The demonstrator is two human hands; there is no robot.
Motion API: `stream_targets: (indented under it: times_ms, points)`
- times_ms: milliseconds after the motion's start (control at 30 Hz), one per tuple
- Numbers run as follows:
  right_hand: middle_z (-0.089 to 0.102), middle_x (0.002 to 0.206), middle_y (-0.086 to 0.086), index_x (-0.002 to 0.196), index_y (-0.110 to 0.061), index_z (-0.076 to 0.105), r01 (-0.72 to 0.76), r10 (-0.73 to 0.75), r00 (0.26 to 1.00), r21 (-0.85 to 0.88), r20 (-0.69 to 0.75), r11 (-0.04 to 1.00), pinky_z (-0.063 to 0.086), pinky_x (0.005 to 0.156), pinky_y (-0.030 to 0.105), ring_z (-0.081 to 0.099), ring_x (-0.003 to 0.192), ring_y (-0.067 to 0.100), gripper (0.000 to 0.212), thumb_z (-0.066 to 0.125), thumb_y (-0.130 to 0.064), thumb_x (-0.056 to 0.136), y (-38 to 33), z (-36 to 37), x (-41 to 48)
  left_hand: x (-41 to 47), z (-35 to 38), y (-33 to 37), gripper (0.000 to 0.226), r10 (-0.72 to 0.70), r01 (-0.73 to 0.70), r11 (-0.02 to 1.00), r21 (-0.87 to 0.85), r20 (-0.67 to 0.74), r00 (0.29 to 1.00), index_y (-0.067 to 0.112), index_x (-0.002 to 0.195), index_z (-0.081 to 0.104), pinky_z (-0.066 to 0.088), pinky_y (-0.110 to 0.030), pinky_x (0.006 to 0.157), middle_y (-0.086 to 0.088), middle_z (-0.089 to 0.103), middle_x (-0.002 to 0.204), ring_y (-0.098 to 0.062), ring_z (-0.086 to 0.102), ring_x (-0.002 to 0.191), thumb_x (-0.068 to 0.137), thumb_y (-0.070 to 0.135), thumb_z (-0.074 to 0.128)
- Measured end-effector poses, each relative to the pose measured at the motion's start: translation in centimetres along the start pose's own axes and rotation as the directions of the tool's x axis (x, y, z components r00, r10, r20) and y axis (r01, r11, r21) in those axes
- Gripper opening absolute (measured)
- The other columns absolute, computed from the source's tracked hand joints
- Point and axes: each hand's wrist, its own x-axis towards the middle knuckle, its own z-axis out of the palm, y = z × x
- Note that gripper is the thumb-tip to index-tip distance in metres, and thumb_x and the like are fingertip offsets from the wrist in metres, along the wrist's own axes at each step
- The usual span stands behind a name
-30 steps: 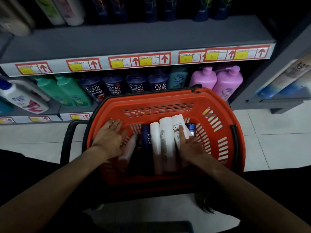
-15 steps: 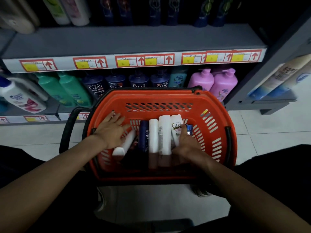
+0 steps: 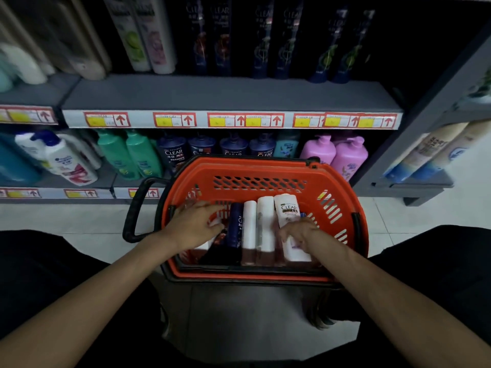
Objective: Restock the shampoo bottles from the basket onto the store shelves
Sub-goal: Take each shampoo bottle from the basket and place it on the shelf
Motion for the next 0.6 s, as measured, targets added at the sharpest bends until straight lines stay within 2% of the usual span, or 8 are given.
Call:
stream_targets:
  times_ms: [100, 200, 267, 333, 400, 467, 533, 600]
  points:
    - [0.063, 0.093, 0.011, 0.109, -0.009, 0.054, 0.124, -0.125, 0.992, 0.074, 0.011, 0.990, 0.052, 0.056, 0.031, 0.063, 0.085, 0.026, 0.050, 0.070, 0.013, 0.067, -2.3, -0.1, -2.9, 0.4, 0.1, 1.5, 0.047, 0.012, -0.030, 0.945, -0.326, -0.055, 0.998, 0.027, 0.144, 0.058, 0.043, -0.035, 0.114, 0.001, 0.059, 0.145, -0.018, 0.055, 0.133, 0.098, 0.036, 0.065]
    - [0.071, 0.099, 0.009, 0.113, -0.018, 0.058, 0.302, -0.315, 0.944, 0.134, 0.096, 0.944, 0.055, 0.057, 0.033, 0.067, 0.083, 0.025, 0.059, 0.071, 0.015, 0.065, -4.4, 0.2, -5.9, 1.3, 0.1, 3.0, 0.036, -0.042, -0.005, 0.799, -0.601, -0.065, 0.997, 0.027, 0.135, 0.064, 0.046, -0.033, 0.111, 0.003, 0.068, 0.131, -0.013, 0.063, 0.124, 0.100, 0.031, 0.066]
    - [0.074, 0.102, 0.009, 0.114, -0.019, 0.061, 0.415, -0.437, 0.891, 0.168, 0.125, 0.894, 0.057, 0.060, 0.033, 0.070, 0.088, 0.029, 0.064, 0.071, 0.018, 0.063, -5.6, 0.5, -7.4, 1.7, -0.6, 4.7, 0.026, -0.101, 0.048, 0.608, -0.792, -0.017, 0.995, 0.028, 0.127, 0.069, 0.052, -0.033, 0.103, 0.004, 0.074, 0.122, -0.014, 0.071, 0.111, 0.103, 0.033, 0.062]
    - [0.075, 0.102, 0.009, 0.115, -0.017, 0.063, 0.478, -0.517, 0.842, 0.236, 0.151, 0.846, 0.060, 0.068, 0.036, 0.072, 0.093, 0.030, 0.066, 0.070, 0.021, 0.062, -6.6, 1.1, -8.1, 2.0, -1.2, 6.6, 0.029, -0.134, 0.109, 0.343, -0.933, 0.066, 0.989, 0.027, 0.122, 0.071, 0.055, -0.038, 0.098, 0.003, 0.078, 0.115, -0.017, 0.075, 0.102, 0.105, 0.041, 0.052]
    - [0.077, 0.099, 0.006, 0.116, -0.018, 0.065, 0.495, -0.560, 0.816, 0.326, 0.143, 0.805, 0.062, 0.070, 0.041, 0.073, 0.090, 0.028, 0.067, 0.070, 0.021, 0.062, -7.5, 1.6, -8.3, 2.4, -1.7, 8.0, 0.040, -0.150, 0.131, 0.037, -0.991, 0.124, 0.981, 0.022, 0.123, 0.071, 0.056, -0.043, 0.093, -0.005, 0.079, 0.113, -0.024, 0.074, 0.100, 0.105, 0.046, 0.043]
    - [0.076, 0.097, 0.004, 0.118, -0.024, 0.064, 0.497, -0.575, 0.810, 0.385, 0.115, 0.777, 0.058, 0.059, 0.034, 0.072, 0.083, 0.024, 0.070, 0.070, 0.018, 0.062, -8.3, 1.7, -8.2, 2.7, -2.1, 8.8, 0.047, -0.151, 0.111, -0.169, -0.979, 0.137, 0.979, 0.019, 0.127, 0.070, 0.056, -0.042, 0.089, -0.009, 0.077, 0.116, -0.026, 0.072, 0.099, 0.104, 0.048, 0.040]
    - [0.075, 0.101, 0.005, 0.120, -0.030, 0.061, 0.492, -0.572, 0.816, 0.412, 0.089, 0.767, 0.054, 0.055, 0.031, 0.072, 0.081, 0.024, 0.075, 0.072, 0.011, 0.057, -9.1, 1.7, -8.0, 3.1, -2.3, 9.1, 0.049, -0.134, 0.091, -0.261, -0.961, 0.130, 0.982, 0.020, 0.131, 0.069, 0.053, -0.050, 0.101, -0.011, 0.074, 0.124, -0.031, 0.070, 0.111, 0.103, 0.049, 0.041]
    - [0.074, 0.103, 0.004, 0.119, -0.032, 0.061, 0.510, -0.576, 0.816, 0.398, 0.059, 0.763, 0.060, 0.062, 0.039, 0.073, 0.086, 0.023, 0.075, 0.069, 0.000, 0.052, -9.7, 1.7, -7.6, 3.6, -2.6, 9.4, 0.048, -0.116, 0.075, -0.326, -0.942, 0.119, 0.986, 0.017, 0.130, 0.070, 0.046, -0.056, 0.111, -0.014, 0.072, 0.127, -0.036, 0.066, 0.122, 0.103, 0.047, 0.044]
